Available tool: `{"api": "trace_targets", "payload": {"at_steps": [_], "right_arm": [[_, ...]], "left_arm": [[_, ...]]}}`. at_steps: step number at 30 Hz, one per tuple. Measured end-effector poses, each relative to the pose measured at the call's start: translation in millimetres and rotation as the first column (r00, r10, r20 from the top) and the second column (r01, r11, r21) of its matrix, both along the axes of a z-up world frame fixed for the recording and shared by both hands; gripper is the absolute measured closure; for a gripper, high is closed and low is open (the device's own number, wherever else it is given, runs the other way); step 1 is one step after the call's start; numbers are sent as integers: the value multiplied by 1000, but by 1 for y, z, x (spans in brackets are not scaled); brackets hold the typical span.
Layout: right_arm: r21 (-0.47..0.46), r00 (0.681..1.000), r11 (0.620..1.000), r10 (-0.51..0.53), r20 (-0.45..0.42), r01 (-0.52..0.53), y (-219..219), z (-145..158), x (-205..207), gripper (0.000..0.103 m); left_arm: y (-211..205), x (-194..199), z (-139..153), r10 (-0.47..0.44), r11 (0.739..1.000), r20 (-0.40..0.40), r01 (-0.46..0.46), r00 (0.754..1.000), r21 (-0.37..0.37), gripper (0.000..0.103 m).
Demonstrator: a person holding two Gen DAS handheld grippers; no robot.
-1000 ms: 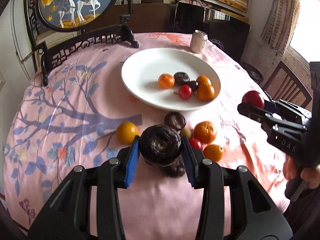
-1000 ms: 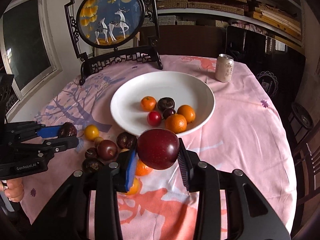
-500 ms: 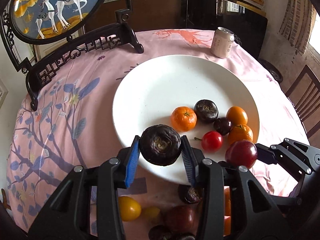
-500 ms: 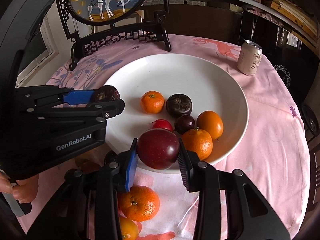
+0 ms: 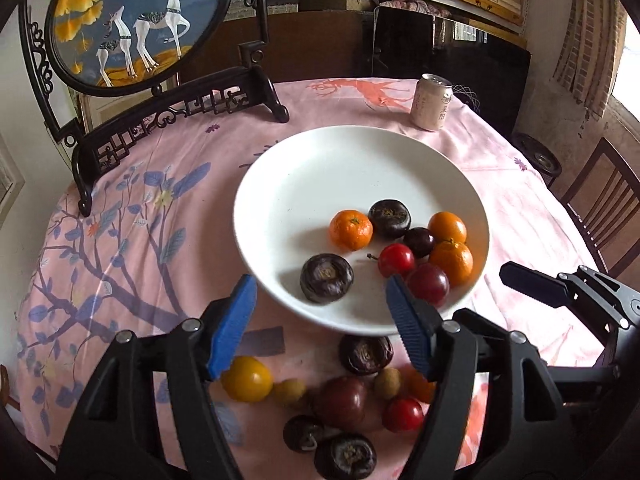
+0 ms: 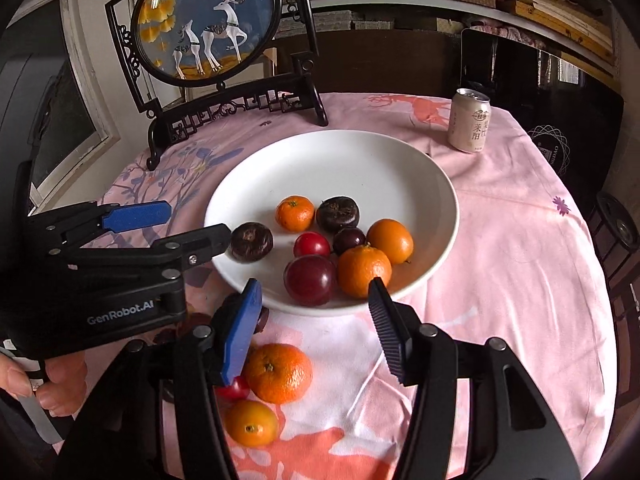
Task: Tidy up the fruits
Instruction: 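Place the passion fruit and red plum on the plate and release both, then grasp a dark passion fruit with the left gripper while the right grasps an orange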
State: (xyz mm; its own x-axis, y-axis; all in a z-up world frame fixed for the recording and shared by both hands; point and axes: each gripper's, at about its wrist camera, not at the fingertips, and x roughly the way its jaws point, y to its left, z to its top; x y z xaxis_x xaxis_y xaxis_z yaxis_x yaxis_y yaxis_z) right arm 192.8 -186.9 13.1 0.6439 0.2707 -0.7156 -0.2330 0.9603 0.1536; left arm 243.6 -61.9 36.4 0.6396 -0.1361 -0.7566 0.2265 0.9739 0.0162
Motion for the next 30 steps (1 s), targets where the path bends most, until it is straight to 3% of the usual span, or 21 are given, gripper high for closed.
{"api": "trace_targets", "payload": {"at_steps": [8, 15, 22, 30], "right_arm": [[42, 1000, 999, -27, -13, 28, -15, -2, -49, 47], [111, 998, 993, -35, -48, 41, -17, -15, -78, 47], [161, 995, 986, -33, -92, 47, -22, -29, -96, 47], [161, 994, 985, -52, -94, 66, -32, -35, -104, 47]], "left_arm": [[9, -58, 3, -12, 1000, 23, 12, 1000, 12, 26], [24, -89, -17, 4, 1000, -27, -4, 1000, 1, 25], [27, -103, -44, -2, 1000, -85, 2, 996, 6, 25], [17, -94, -67, -4, 1000, -138, 6, 990, 18, 25]]}}
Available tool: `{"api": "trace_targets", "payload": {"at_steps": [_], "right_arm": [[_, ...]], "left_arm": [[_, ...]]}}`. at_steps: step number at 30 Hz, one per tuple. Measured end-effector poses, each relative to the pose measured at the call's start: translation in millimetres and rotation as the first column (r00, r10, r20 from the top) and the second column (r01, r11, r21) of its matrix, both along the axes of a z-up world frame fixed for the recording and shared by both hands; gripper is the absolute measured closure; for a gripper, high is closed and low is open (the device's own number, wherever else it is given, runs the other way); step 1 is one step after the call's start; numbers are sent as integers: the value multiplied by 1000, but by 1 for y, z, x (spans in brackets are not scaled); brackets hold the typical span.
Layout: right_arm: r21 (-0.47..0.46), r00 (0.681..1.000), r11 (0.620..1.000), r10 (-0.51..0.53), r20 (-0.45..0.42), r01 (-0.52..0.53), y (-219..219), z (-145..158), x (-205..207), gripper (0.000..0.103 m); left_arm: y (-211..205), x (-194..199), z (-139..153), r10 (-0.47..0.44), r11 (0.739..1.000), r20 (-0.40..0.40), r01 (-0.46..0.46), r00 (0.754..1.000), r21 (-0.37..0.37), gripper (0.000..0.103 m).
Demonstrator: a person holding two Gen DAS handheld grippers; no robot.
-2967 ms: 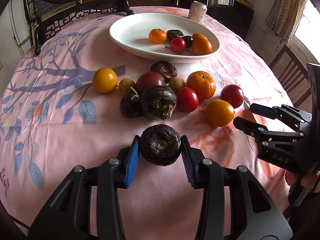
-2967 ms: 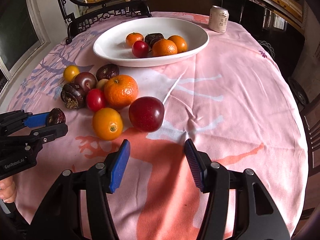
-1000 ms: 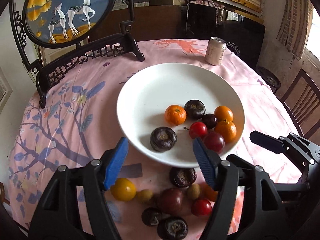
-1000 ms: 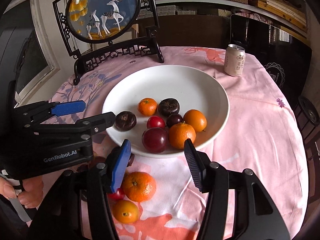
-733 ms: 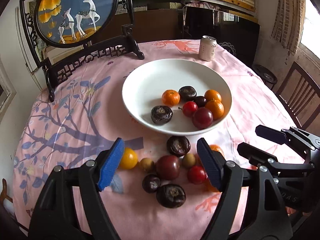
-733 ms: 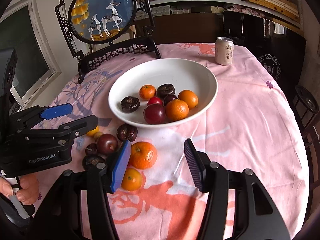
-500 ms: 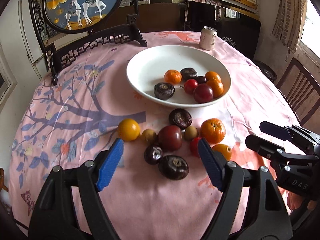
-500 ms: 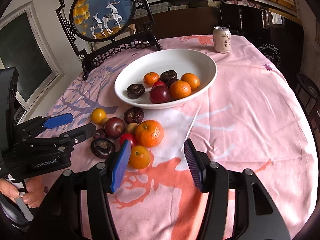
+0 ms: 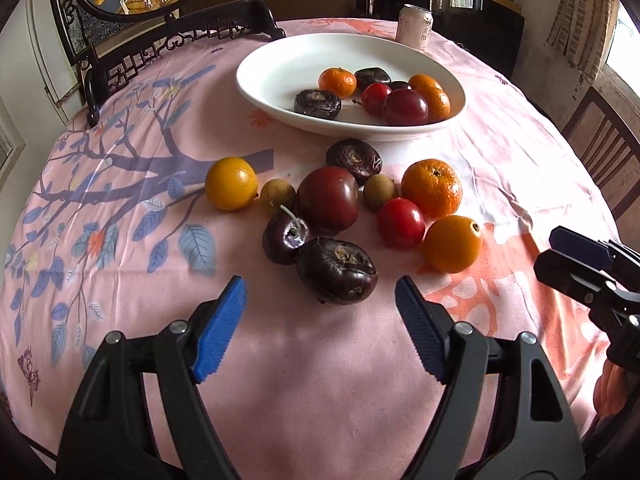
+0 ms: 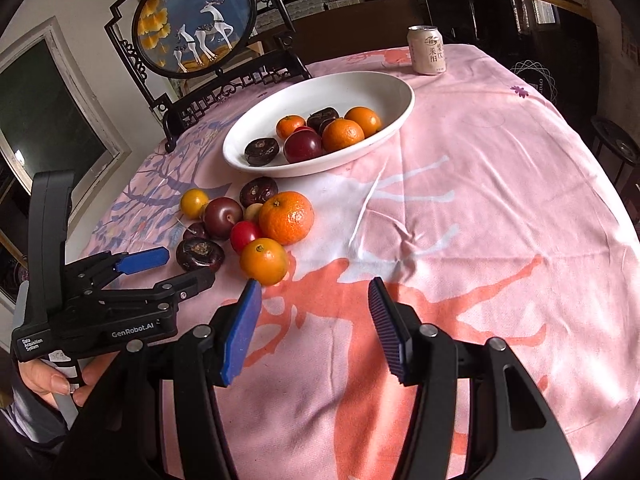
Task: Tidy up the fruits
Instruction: 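Grasp a dark passion fruit with the left gripper while the right grasps an orange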
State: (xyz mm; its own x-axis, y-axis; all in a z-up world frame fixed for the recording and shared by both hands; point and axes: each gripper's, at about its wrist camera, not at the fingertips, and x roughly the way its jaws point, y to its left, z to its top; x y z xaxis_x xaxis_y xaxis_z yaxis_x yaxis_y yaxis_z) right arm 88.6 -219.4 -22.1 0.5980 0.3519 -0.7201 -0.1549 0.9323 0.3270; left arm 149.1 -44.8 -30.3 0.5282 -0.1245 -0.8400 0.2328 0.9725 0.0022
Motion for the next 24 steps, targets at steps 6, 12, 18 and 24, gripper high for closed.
{"api": "trace_targets", "payload": {"at_steps": [6, 12, 18, 24], "right_arm": [[13, 1000, 1000, 5, -10, -5, -1, -4, 0, 47], [-11, 999, 1000, 15, -32, -16, 7, -8, 3, 47], [-81, 997, 995, 45, -61, -50, 27, -12, 12, 47], [-162, 993, 982, 89, -74, -100, 53, -17, 26, 47]], "left_arm": [[-3, 15, -10, 10, 1000, -30, -10, 999, -6, 38], [-1, 15, -8, -28, 999, -31, 27, 999, -38, 60], [9, 6, -5, -29, 997, -44, 26, 999, -73, 60], [24, -5, 1, -33, 995, -36, 29, 999, -97, 60]]}}
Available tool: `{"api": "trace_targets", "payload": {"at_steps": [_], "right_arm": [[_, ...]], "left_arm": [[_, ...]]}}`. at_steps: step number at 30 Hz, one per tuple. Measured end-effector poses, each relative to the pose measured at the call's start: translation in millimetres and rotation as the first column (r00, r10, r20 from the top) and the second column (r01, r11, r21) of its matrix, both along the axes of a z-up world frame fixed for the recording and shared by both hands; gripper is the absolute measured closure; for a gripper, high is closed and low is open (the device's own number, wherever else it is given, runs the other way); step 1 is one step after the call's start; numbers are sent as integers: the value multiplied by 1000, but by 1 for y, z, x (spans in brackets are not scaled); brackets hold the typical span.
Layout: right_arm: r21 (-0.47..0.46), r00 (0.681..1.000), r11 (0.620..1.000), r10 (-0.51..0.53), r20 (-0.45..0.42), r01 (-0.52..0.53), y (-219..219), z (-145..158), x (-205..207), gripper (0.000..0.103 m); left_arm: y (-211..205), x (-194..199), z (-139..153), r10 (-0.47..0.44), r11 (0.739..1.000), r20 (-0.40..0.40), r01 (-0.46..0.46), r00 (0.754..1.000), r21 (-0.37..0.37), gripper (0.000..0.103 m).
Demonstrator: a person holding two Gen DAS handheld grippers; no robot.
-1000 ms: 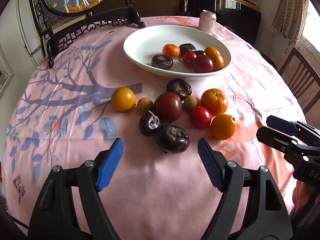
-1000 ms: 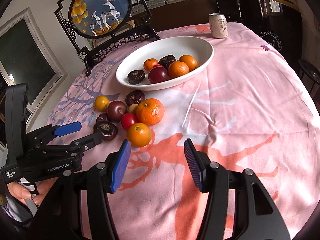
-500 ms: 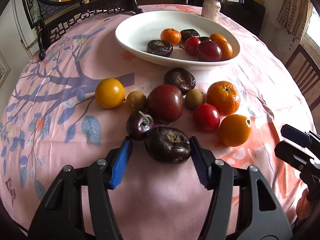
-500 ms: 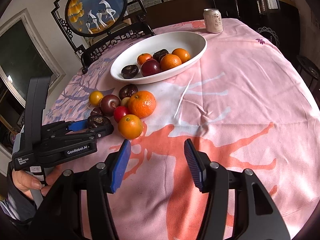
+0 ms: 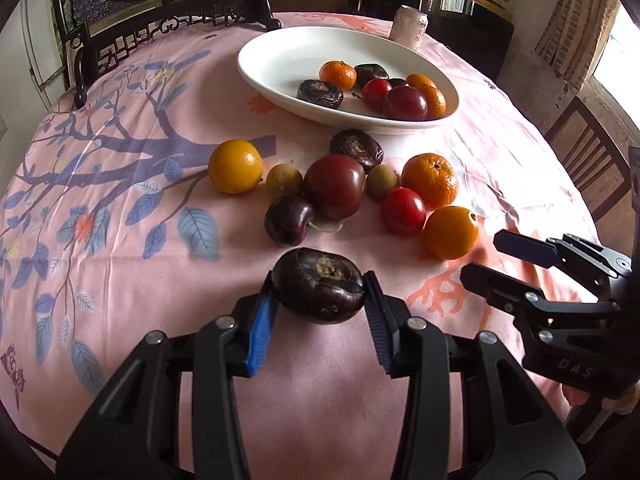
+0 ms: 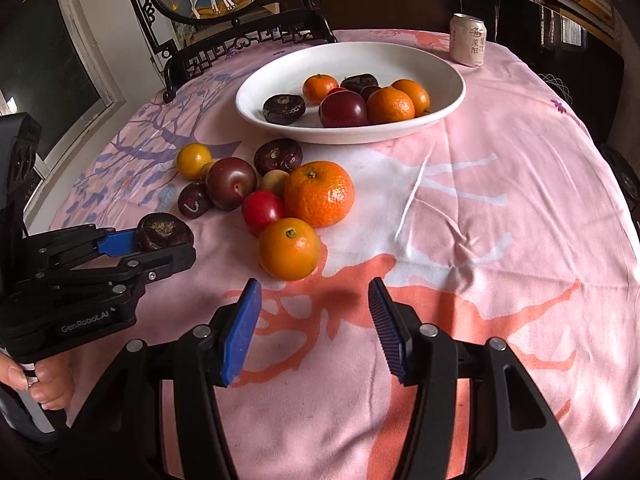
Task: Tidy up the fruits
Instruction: 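Grasp a dark passion fruit with the left gripper while the right grasps an orange, then lower the passion fruit and orange onto the plate and open both grippers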
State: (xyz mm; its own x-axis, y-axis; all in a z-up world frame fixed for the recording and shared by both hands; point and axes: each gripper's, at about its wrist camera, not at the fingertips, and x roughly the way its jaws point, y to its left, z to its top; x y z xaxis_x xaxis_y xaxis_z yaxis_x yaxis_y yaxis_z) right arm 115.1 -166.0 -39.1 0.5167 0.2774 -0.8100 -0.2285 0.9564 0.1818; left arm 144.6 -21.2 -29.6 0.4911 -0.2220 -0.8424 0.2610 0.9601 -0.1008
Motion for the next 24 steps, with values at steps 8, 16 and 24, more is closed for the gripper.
{"api": "trace_targets", "payload": {"at_steps": [8, 16, 24], "right_arm": [[-45, 1000, 999, 27, -3, -27, 20, -4, 18, 47], [-41, 1000, 999, 17, 8, -17, 19, -6, 22, 66], [1, 997, 1000, 4, 72, -4, 1, 18, 4, 66]], "left_arm": [[19, -5, 2, 20, 1000, -2, -20, 1000, -14, 60], [17, -7, 6, 17, 1000, 2, -17, 1000, -16, 60], [10, -8, 25, -14, 1000, 40, 14, 999, -6, 60]]}}
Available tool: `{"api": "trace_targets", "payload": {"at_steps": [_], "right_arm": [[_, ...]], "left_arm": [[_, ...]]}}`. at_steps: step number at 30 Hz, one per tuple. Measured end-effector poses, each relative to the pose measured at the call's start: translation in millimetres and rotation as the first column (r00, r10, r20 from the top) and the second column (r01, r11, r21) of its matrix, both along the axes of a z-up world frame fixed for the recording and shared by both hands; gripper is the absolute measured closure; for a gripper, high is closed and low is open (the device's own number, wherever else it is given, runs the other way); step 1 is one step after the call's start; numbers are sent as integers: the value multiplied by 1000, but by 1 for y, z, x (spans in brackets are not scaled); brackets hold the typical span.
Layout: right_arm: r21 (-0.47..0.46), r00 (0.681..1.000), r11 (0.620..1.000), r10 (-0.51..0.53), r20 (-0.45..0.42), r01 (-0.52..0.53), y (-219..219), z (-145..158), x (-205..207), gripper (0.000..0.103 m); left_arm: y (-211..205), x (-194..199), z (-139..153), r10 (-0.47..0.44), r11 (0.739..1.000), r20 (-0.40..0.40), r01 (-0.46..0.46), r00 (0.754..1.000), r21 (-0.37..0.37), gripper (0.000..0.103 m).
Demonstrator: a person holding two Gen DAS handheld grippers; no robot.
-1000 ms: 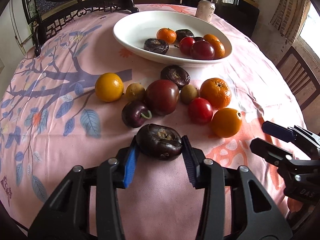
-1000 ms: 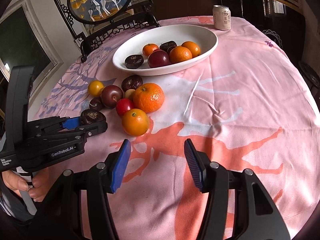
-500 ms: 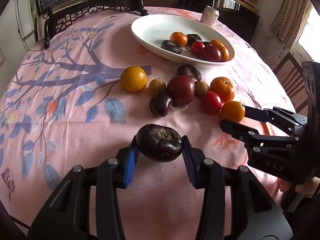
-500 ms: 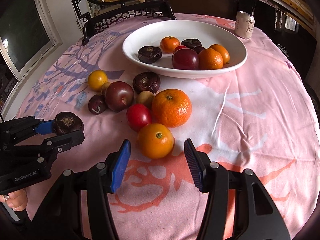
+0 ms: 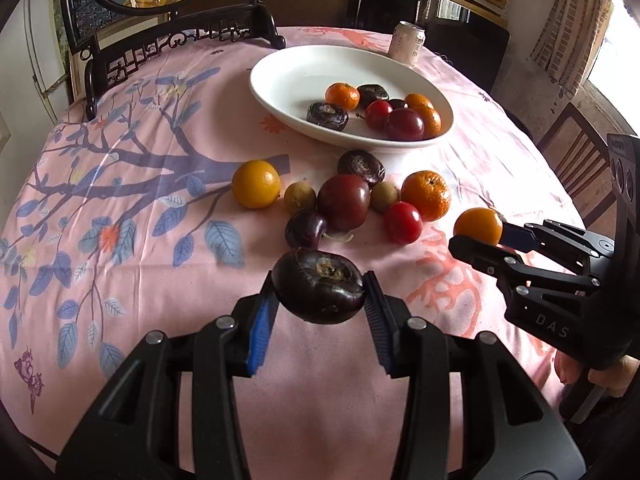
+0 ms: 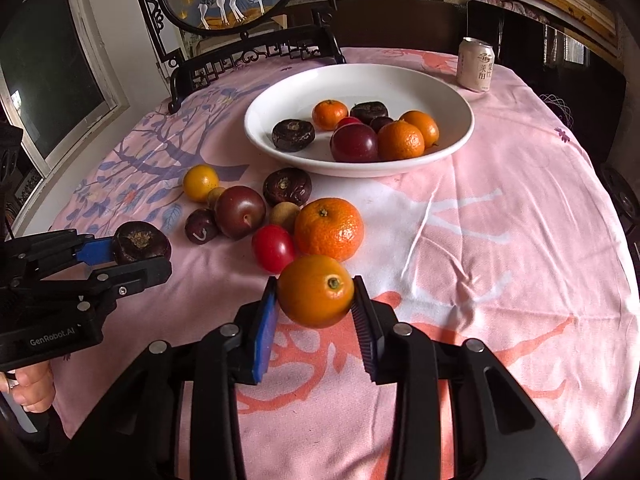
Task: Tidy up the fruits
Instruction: 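Lower the passion fruit and orange onto the plate and open both grippers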
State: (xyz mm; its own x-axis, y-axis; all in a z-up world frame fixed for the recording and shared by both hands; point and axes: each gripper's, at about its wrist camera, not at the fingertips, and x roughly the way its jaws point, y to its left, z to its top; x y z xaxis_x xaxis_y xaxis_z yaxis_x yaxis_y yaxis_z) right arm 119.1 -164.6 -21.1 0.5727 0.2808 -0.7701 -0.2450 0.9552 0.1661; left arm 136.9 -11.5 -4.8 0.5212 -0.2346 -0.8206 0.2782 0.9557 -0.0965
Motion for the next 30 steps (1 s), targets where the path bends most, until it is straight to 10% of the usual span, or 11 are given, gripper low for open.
{"api": "trace_targets", "payload": {"at_steps": [12, 30], "right_arm": [[-13, 992, 1000, 11, 127, -9, -7, 46, 24, 66], [-57, 995, 995, 80, 63, -76, 36, 14, 128, 67]], "left_arm": [[-26, 60, 51, -8, 1000, 102, 8, 995, -4, 60], [-36, 189, 9, 90, 994, 9, -91, 996, 53, 59]]}}
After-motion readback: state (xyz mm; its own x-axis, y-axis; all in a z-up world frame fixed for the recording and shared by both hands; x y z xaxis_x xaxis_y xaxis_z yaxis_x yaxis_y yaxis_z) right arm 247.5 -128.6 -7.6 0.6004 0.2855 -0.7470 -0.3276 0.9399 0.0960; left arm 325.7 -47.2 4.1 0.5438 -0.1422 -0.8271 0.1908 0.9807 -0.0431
